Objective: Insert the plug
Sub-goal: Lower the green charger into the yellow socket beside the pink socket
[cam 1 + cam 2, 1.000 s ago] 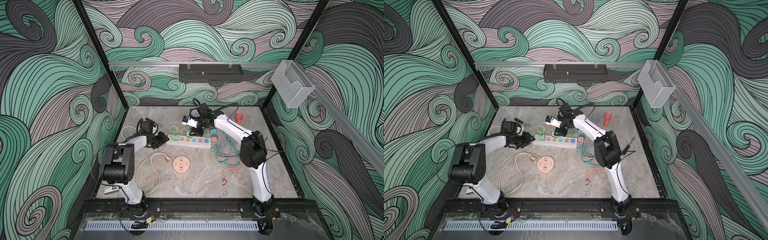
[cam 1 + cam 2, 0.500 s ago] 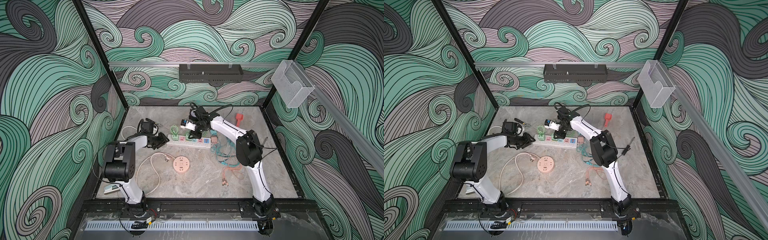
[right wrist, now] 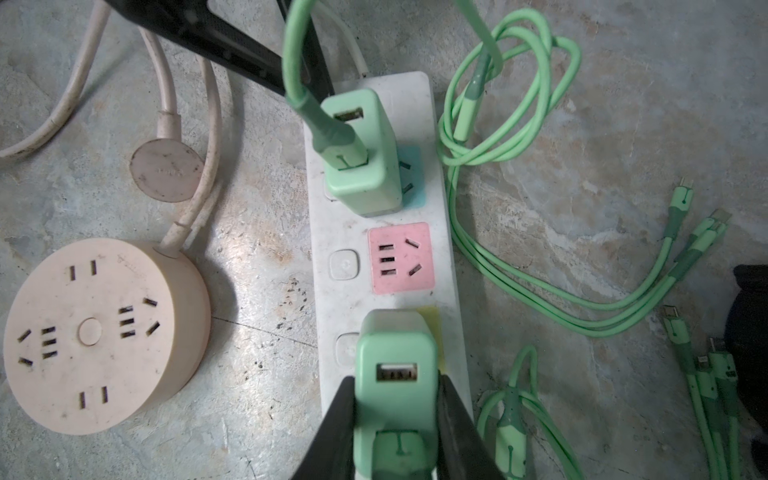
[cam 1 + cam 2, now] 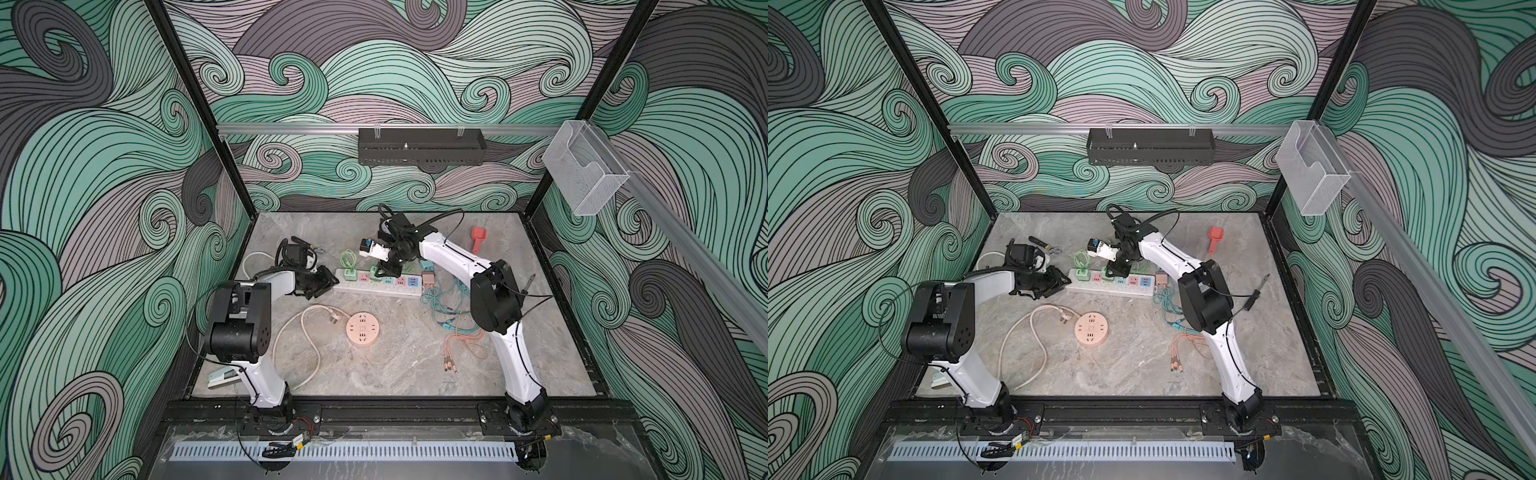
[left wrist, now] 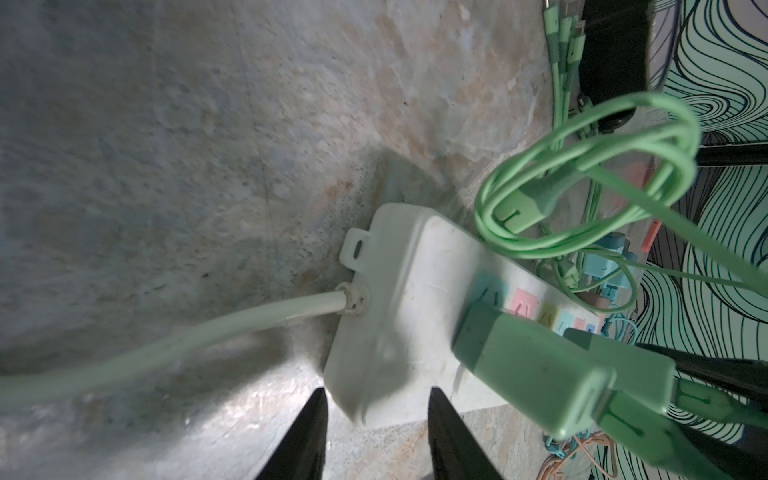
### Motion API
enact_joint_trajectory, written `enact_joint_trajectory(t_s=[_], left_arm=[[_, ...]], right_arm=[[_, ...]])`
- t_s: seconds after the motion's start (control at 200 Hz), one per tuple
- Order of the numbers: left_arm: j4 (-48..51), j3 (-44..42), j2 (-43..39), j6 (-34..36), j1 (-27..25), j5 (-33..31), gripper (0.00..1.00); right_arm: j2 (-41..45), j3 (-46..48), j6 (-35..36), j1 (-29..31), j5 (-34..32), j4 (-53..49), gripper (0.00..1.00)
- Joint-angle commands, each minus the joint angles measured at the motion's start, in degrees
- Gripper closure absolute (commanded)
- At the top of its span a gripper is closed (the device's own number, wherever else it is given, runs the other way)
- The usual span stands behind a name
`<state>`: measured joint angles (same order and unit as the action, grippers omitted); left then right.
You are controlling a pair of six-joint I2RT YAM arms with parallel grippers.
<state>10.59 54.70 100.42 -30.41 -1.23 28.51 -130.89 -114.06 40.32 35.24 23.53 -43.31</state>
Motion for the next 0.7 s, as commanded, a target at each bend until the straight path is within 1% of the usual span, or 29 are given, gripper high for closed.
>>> enact_joint_trajectory(t_s=[0.0,0.27,0.445,0.57,0.695], left_arm=[[-0.66,1.73,0.55,0.79,0.33,0.84,0.57],[-0.55,1.75,0.63,0.62,0.32,0.84,0.57],[-0.66,1.64,0.11,0.20,0.35,1.02,0.57],[-0.31,1.86,-0.23,0.09,0.36,1.08,0.57],[-0.13,1.99,-0.30,0.14,0.36,1.10,0.57]], right_arm=[[-1.65,-0.86,0.89,0.39,-1.49,-1.21,0.92],[-2.35,-1.34,1.60,0.44,-2.31,-2.11,0.92],[-2.94,-0.77,2.81,0.81,-4.97,-2.63,0.92],[-3.65,-0.25,4.13,0.96,-8.36,-3.45,0.92],[-4.23,0.31,4.84,0.97,-9.75,-4.29,0.93]])
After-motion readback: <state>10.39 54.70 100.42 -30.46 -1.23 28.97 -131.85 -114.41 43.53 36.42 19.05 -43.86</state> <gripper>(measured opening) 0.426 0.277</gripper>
